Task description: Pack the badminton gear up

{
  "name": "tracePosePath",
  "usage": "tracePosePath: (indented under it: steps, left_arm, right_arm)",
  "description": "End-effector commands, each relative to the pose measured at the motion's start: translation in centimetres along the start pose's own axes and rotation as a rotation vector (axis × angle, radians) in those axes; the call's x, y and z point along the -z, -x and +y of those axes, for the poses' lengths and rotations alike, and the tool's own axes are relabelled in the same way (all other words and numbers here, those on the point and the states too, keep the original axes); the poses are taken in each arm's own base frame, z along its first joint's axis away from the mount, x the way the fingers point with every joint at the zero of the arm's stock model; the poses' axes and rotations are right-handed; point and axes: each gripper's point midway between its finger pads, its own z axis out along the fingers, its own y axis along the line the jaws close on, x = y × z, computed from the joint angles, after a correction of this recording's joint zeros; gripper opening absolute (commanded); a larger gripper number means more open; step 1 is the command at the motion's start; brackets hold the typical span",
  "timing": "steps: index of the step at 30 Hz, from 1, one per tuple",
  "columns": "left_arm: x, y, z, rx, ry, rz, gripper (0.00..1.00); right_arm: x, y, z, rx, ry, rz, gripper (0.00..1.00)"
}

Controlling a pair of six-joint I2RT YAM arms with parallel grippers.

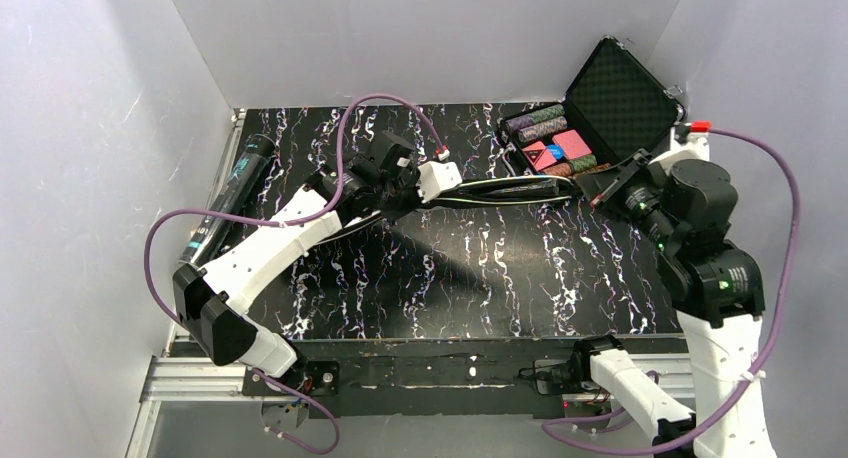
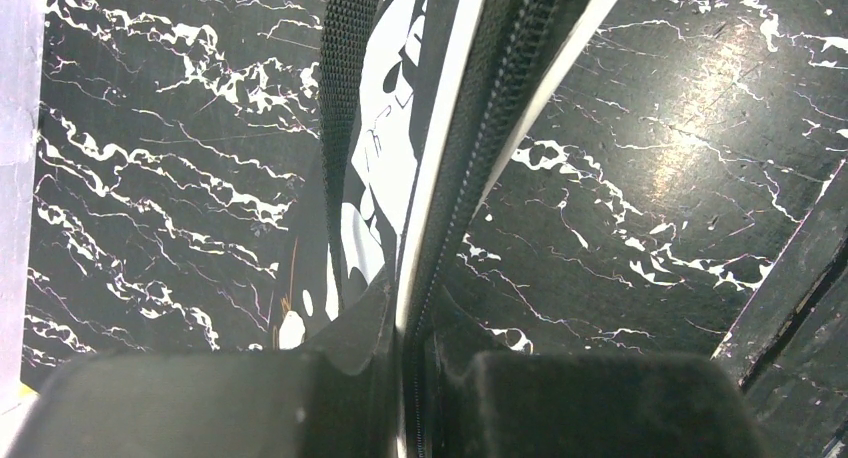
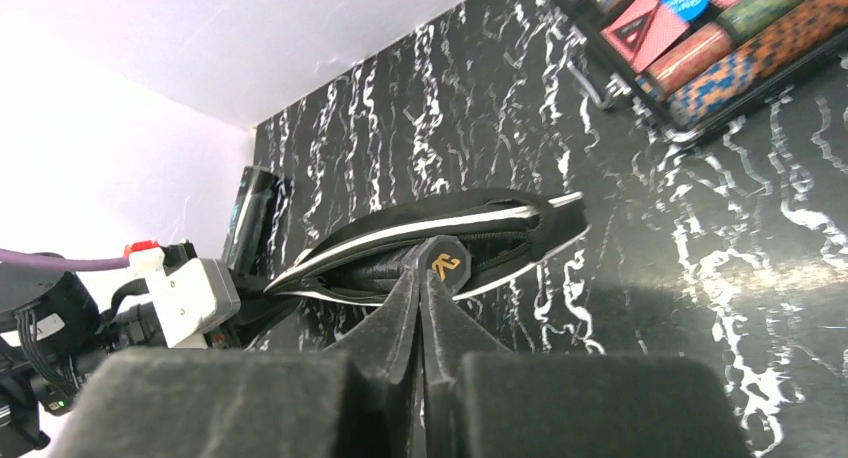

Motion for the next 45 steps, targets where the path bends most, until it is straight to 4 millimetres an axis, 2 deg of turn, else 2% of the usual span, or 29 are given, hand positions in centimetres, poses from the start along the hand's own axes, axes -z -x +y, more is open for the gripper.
tracePosePath:
  steps: [1, 9, 14, 18, 20, 23, 25, 28, 32, 36, 39, 45]
  left_arm:
    - [3.0, 3.5, 1.0, -0.010, 0.055, -0.162, 0.00]
    - [3.0, 3.5, 1.0, -0.013, 0.054, -0.161, 0.00]
    - [2.9, 3.8, 1.0, -0.011, 0.049, -0.165, 0.00]
    - [2.8, 3.8, 0.8, -0.013, 0.044, -0.161, 0.00]
    - [2.7, 3.7, 0.8, -0.015, 0.043, -0.156, 0.00]
    - [2.7, 3.6, 0.8, -0.019, 0.047, -0.155, 0.00]
    - [2.7, 3.6, 0.8, -0.020, 0.046, -0.153, 0.00]
    - [2.6, 3.6, 0.8, -0.022, 0.045, -0.150, 0.00]
    - [2.7, 3.5, 0.8, -0.026, 0.049, -0.148, 0.00]
    - [2.7, 3.6, 0.8, -0.025, 0.047, -0.150, 0.00]
    - [2.7, 3.5, 0.8, -0.028, 0.048, -0.151, 0.00]
    - [2.9, 3.4, 0.7, -0.029, 0.047, -0.153, 0.00]
  right_arm:
    - [-2.4, -2.5, 1.0, -0.050, 0.078, 0.114, 0.03]
    - [-4.0, -5.3, 0.7, -0.095, 0.110, 0.208, 0.01]
    - [-4.9, -6.7, -0.3, -0.101, 0.079, 0.249, 0.01]
    - [-5.4, -5.8, -2.9, -0.002, -0.065, 0.223, 0.01]
    - [-4.9, -4.1, -4.1, 0.062, -0.159, 0.183, 0.09]
    - [-3.8, -1.8, -2.7, 0.098, -0.124, 0.121, 0.23]
    - [-2.8, -0.8, -0.6, 0.080, -0.041, 0.095, 0.27]
    - [-1.9, -0.9, 2.0, 0.038, 0.086, 0.107, 0.26]
    - [-2.2, -2.5, 3.6, -0.005, 0.194, 0.175, 0.16]
    - [-3.2, -4.9, 3.7, -0.050, 0.245, 0.262, 0.02]
    - [-4.2, -6.4, 2.6, -0.062, 0.215, 0.305, 0.01]
    - [-5.3, -6.8, 0.8, -0.047, 0.134, 0.298, 0.01]
